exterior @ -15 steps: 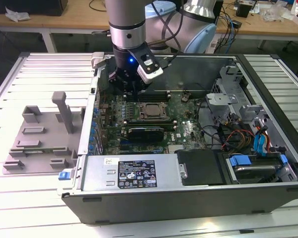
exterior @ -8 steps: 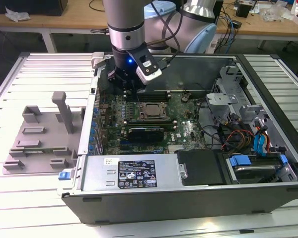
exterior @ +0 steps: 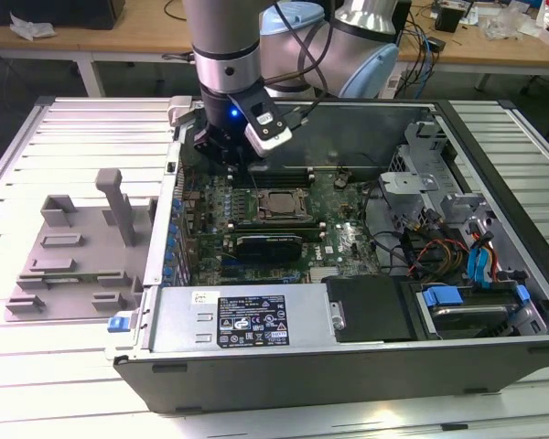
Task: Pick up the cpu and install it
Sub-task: 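Install the first cpu locking lever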
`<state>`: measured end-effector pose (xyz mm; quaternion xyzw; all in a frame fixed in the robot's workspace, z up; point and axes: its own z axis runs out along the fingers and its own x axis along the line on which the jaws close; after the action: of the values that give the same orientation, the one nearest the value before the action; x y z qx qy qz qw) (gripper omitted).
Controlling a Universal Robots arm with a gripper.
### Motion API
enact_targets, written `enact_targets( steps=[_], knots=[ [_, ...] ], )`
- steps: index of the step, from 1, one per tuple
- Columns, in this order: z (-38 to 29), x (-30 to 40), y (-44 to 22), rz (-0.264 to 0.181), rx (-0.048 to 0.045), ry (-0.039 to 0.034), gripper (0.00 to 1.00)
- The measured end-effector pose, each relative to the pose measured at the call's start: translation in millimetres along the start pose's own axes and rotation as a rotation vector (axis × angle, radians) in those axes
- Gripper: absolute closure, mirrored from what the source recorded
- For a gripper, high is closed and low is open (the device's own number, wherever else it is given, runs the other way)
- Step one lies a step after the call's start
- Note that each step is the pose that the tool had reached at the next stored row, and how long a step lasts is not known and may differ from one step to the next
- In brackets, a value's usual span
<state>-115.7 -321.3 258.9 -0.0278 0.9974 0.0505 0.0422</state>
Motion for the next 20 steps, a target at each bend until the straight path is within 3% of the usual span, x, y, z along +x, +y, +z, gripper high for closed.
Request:
enact_targets(
  steps=[1, 2, 5, 8, 9, 10, 12, 14, 16, 17, 18, 20],
  knots=[
    [0.2, 0.2, -0.1, 0.001, -0.0116, -0.0008, 0.89],
    [0.3, 0.6, -0.2, 0.003, -0.0328, -0.0020, 0.89],
    [0.7, 3.2, -0.4, 0.005, -0.0659, -0.0042, 0.89],
    [0.8, 4.0, -0.4, 0.006, -0.0713, -0.0045, 0.89],
    [0.7, 4.2, -0.6, 0.007, -0.0789, -0.0049, 0.89],
    [0.7, 4.1, -0.6, 0.008, -0.0935, -0.0058, 0.89],
    [0.8, 4.2, -0.6, 0.009, -0.1045, -0.0065, 0.89],
    [0.9, 4.4, -0.6, 0.010, -0.1271, -0.0078, 0.89],
    [1.1, 4.5, -0.6, 0.012, -0.1407, -0.0087, 0.89],
    [1.2, 4.5, -0.6, 0.013, -0.1550, -0.0095, 0.89],
    [1.3, 4.5, -0.7, 0.013, -0.1604, -0.0098, 0.89],
    [1.8, 3.6, -0.8, 0.013, -0.1616, -0.0098, 0.89]
  ],
)
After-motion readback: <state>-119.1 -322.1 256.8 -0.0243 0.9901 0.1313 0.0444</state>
